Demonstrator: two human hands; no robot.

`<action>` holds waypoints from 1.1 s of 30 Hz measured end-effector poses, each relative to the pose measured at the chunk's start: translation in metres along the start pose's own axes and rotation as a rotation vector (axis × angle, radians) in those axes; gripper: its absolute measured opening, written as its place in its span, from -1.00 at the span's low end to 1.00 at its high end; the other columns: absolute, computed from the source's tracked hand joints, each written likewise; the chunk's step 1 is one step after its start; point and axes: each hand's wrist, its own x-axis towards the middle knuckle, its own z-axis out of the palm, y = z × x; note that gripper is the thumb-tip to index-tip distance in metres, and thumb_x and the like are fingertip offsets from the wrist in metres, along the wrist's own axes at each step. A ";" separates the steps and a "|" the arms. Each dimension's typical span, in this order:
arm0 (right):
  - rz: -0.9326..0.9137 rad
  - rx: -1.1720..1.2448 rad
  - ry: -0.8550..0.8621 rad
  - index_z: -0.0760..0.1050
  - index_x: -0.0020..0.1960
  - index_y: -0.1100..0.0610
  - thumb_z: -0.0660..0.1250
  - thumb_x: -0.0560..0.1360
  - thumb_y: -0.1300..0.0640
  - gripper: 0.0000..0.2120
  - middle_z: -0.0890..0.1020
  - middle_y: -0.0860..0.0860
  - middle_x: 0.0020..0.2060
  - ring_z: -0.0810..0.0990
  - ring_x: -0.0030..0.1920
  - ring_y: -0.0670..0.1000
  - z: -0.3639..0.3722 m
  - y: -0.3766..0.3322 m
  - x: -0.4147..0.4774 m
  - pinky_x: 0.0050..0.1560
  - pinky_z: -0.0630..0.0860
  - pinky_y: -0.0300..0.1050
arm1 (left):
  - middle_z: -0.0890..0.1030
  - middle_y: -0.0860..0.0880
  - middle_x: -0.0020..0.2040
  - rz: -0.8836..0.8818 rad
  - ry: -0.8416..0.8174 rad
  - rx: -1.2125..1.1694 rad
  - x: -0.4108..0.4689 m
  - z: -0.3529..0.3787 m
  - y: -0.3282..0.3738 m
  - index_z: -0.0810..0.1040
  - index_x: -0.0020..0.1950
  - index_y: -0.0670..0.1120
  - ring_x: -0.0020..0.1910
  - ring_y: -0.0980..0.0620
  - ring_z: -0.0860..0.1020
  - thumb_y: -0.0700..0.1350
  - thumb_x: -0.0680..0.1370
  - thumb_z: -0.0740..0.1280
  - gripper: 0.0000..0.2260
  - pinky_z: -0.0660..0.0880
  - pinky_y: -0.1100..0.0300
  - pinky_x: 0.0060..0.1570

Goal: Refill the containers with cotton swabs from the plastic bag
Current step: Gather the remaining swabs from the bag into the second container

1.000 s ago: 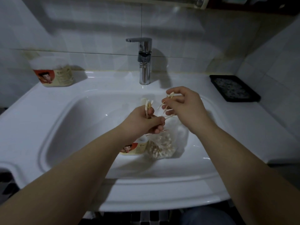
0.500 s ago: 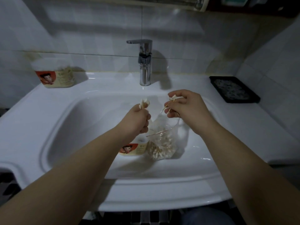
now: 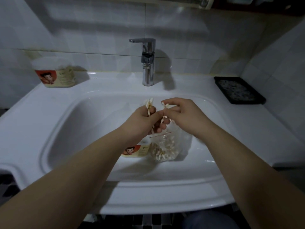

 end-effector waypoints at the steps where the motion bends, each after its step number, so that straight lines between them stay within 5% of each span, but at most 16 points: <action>1: 0.006 -0.002 0.001 0.61 0.26 0.01 0.39 0.60 0.14 -0.75 0.71 -0.09 -0.21 0.56 -0.38 -0.29 0.000 0.000 0.001 -0.20 0.46 -0.33 | 0.66 -0.06 -0.24 0.000 0.024 0.008 0.001 -0.001 0.000 0.38 -0.11 -0.11 -0.35 0.06 0.55 -0.21 0.71 0.22 -0.81 0.50 0.24 -0.34; 6: -0.003 0.037 0.016 0.57 0.28 0.00 0.31 0.61 0.24 -0.71 0.73 -0.03 -0.22 0.55 -0.44 -0.19 -0.001 0.000 0.000 -0.29 0.53 -0.31 | 0.47 -0.02 -0.30 -0.076 0.075 -0.036 0.004 0.000 -0.001 0.37 -0.01 -0.04 -0.47 0.11 0.35 -0.25 0.71 0.13 -0.84 0.31 0.23 -0.40; 10: 0.025 0.177 0.044 0.61 0.18 0.12 0.41 0.57 0.27 -0.79 0.72 0.18 -0.11 0.69 -0.27 0.06 -0.003 0.001 0.001 -0.17 0.65 -0.13 | 0.34 0.04 -0.36 -0.146 0.098 -0.045 0.005 0.000 -0.001 0.51 0.14 -0.07 -0.49 0.13 0.28 -0.14 0.72 0.16 -0.86 0.23 0.23 -0.44; 13: 0.032 0.318 0.064 0.62 0.18 0.24 0.37 0.58 0.35 -0.81 0.64 0.23 -0.11 0.75 -0.18 0.17 -0.002 0.001 0.001 -0.14 0.68 -0.09 | 0.35 0.02 -0.33 -0.147 0.113 -0.038 0.003 0.002 0.000 0.51 0.07 -0.11 -0.46 0.11 0.31 -0.10 0.71 0.20 -0.86 0.26 0.24 -0.44; 19: 0.026 0.251 0.091 0.70 0.01 0.08 0.44 0.54 0.21 -0.91 0.76 0.03 -0.13 0.74 -0.10 -0.03 0.000 0.006 0.007 -0.20 0.62 -0.16 | 0.69 -0.03 -0.19 -0.148 0.067 0.029 0.000 0.001 0.002 0.54 0.13 -0.10 -0.33 0.06 0.46 -0.10 0.73 0.15 -0.82 0.37 0.25 -0.40; 28: -0.112 0.033 -0.046 0.69 0.08 -0.17 0.32 0.62 0.19 -0.72 0.75 -0.01 -0.09 0.69 -0.05 -0.08 0.004 0.004 0.002 -0.10 0.66 -0.15 | 0.34 0.08 -0.42 -0.169 -0.022 -0.008 0.001 0.005 -0.001 0.46 -0.01 -0.06 -0.48 0.13 0.30 -0.08 0.74 0.13 -0.81 0.19 0.28 -0.47; 33: -0.078 -0.002 -0.095 0.69 0.18 -0.01 0.32 0.59 0.25 -0.72 0.73 -0.09 0.04 0.67 0.08 -0.12 0.002 0.000 0.001 0.03 0.67 -0.03 | 0.26 0.05 -0.38 -0.192 -0.017 -0.107 0.001 0.007 -0.001 0.41 -0.07 -0.03 -0.45 0.12 0.19 -0.09 0.74 0.15 -0.80 0.11 0.30 -0.48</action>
